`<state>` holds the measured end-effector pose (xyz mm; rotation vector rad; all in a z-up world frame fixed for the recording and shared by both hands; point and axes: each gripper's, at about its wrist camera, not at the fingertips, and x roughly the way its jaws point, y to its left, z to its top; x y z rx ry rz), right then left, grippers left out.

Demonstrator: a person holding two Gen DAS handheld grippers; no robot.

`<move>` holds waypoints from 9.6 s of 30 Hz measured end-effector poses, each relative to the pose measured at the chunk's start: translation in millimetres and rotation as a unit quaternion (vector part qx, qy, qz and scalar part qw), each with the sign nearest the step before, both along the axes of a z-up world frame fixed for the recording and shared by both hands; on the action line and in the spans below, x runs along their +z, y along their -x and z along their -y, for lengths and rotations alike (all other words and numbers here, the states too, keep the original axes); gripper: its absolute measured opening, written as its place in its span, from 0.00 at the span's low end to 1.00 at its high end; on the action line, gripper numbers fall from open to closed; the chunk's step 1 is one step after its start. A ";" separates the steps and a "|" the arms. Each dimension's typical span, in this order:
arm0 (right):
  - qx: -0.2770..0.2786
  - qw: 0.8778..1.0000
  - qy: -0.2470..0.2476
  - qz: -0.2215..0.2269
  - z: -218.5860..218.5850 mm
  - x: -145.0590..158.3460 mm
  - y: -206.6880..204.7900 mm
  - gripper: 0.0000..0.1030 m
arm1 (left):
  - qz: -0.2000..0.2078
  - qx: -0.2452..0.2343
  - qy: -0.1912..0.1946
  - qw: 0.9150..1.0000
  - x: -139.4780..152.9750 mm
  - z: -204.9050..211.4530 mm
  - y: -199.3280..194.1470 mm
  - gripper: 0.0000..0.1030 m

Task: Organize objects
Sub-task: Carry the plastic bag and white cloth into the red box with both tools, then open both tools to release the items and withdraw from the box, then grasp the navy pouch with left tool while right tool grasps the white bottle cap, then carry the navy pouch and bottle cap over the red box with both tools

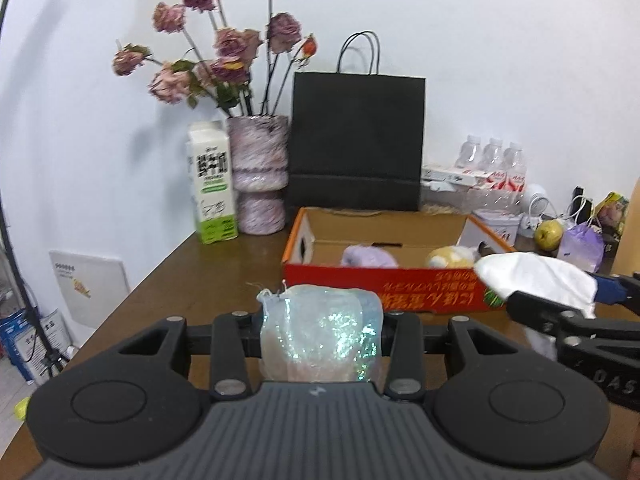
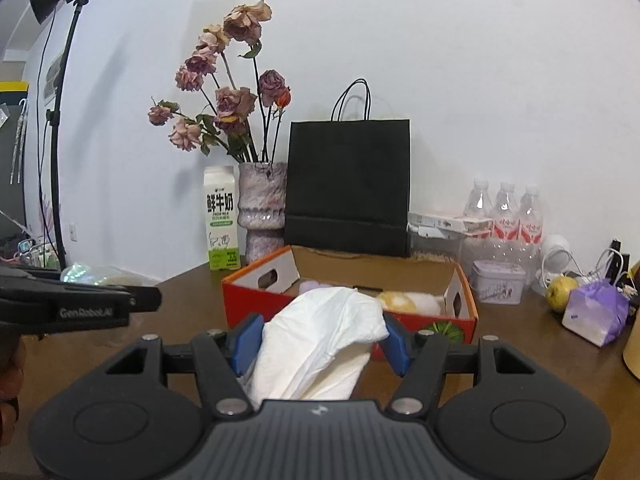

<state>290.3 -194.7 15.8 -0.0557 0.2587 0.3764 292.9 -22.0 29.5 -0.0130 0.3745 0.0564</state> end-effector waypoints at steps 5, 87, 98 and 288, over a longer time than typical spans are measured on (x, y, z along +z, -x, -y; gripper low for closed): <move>0.000 1.000 0.001 -0.002 -2.5 8.9 -22.2 0.60 | 0.005 -0.006 0.004 1.000 11.1 7.8 -21.1 0.39; -0.032 0.996 0.038 -0.072 -12.7 -23.7 -260.4 0.83 | -0.025 -0.014 -0.006 1.000 -32.5 16.2 -259.8 0.72; -0.040 0.996 0.031 -0.071 -10.6 -23.8 -261.2 0.98 | -0.002 0.010 -0.004 1.000 -29.8 11.5 -256.3 1.00; 0.000 1.000 -0.002 -0.013 -0.1 2.1 -3.1 0.38 | -0.017 -0.034 0.042 0.998 -10.9 8.3 3.8 0.62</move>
